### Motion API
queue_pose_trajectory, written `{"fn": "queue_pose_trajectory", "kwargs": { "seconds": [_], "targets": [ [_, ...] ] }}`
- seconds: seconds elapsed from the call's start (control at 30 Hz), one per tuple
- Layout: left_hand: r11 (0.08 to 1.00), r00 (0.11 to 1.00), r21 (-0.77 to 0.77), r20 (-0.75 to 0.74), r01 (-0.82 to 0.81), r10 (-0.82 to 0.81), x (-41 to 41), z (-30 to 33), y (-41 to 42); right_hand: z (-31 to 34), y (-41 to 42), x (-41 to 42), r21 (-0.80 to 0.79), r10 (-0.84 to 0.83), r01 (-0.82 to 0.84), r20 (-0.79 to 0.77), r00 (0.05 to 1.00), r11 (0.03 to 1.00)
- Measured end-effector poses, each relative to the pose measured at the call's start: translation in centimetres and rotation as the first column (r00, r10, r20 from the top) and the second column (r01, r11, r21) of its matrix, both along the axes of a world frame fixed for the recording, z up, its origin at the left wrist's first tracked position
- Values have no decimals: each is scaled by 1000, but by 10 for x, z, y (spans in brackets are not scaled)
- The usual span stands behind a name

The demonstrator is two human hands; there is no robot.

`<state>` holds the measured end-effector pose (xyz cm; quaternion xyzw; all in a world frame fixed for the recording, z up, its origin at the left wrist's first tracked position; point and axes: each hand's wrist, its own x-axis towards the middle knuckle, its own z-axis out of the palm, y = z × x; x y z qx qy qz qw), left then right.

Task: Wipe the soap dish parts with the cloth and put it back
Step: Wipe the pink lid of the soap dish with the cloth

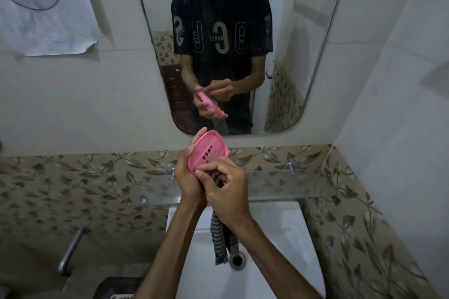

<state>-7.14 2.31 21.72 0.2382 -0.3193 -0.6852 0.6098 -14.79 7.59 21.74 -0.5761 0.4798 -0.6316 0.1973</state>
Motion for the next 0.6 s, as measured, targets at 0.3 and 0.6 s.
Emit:
{"fn": "queue_pose_trajectory", "kwargs": {
  "seconds": [0.3,0.6],
  "targets": [
    [999,999,32,-53,-12,14,-4,-2,13,19,-39,-16,-45,-236,233,-123,964,972],
    [999,999,7,18,-45,45,-6,-6,16,10,-49,-29,40,-364,371,-125,923,928]
  ]
}}
